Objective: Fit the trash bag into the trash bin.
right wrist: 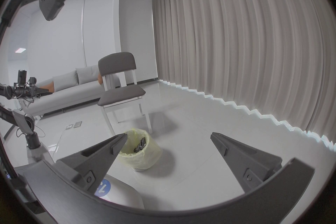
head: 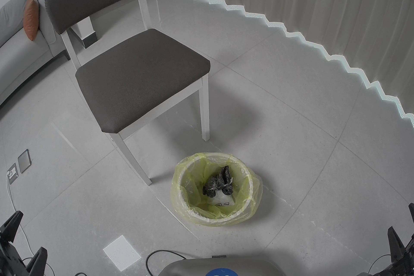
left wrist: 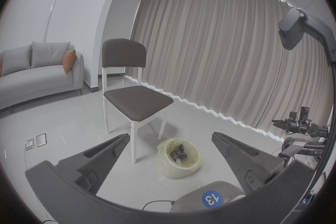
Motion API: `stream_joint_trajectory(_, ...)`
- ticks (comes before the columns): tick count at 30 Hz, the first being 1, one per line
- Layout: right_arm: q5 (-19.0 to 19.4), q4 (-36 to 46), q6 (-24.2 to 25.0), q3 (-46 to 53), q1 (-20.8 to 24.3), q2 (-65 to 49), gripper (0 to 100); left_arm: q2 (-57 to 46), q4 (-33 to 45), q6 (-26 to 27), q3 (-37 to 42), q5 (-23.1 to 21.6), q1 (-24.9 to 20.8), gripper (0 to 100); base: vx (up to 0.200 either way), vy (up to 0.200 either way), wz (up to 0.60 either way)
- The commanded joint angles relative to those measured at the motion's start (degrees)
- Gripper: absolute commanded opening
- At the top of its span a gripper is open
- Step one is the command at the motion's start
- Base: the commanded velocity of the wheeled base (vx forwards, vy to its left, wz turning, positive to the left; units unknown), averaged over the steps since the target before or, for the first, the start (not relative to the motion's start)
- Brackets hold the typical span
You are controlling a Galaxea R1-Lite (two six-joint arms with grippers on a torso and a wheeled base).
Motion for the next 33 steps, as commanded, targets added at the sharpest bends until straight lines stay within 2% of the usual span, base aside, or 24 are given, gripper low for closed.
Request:
stream_joint_trajectory(1, 0.03, -0.24, -0.45, 1.05, -0.01, -0.09, 100, 0.07, -0.03, 0.01, -0.16, -0.39, 1.97, 100, 0.000, 0.000, 0.00)
stream_joint_trajectory(12, -0.49, -1.21, -0.27, 2.98, -0.01, -0.09, 100, -5.21, -0.21, 0.72, 5.38, -0.83, 5.92, 100, 0.000, 0.000, 0.00)
stream_joint_trajectory(14, -1.90, -1.65, -0.27, 3.15, -0.01, -0.09, 100, -5.21, -3.64, 0.80, 8.81, -0.47, 6.01, 100, 0.000, 0.000, 0.00)
stream_joint_trajectory(17, -3.75, -2.00, -0.36, 3.15, -0.01, -0.09, 100, -5.21, -3.90, 0.80, 9.42, 0.05, 6.01, 100, 0.000, 0.000, 0.00)
stream_joint_trajectory(20, -4.45, -2.00, -0.45, 3.15, -0.01, -0.09, 100, -5.21, -3.29, 0.98, 9.42, 1.99, 6.01, 100, 0.000, 0.000, 0.00)
stream_joint_trajectory(21, -5.06, -2.09, -0.89, 3.24, -0.01, -0.09, 100, -5.21, -2.32, 2.21, 9.42, 4.71, 6.01, 100, 0.000, 0.000, 0.00)
stream_joint_trajectory(25, -6.30, -3.58, -1.94, 3.24, -0.01, -0.09, 100, -5.21, -0.65, 5.11, 9.33, 8.84, 6.01, 100, 0.000, 0.000, 0.00)
stream_joint_trajectory(30, -8.23, -5.78, -2.82, 3.24, -0.01, -0.09, 100, -5.21, -0.47, 8.54, 9.33, 11.65, 6.01, 100, 0.000, 0.000, 0.00)
stream_joint_trajectory(31, -10.07, -7.27, -3.87, 3.24, -0.01, -0.09, 100, -5.21, 0.67, 10.56, 9.51, 16.49, 6.10, 100, 0.000, 0.000, 0.00)
stream_joint_trajectory(33, -10.95, -7.89, -4.93, 3.24, -0.01, -0.09, 100, -5.21, 2.95, 9.86, 9.51, 17.90, 6.10, 100, 0.000, 0.000, 0.00)
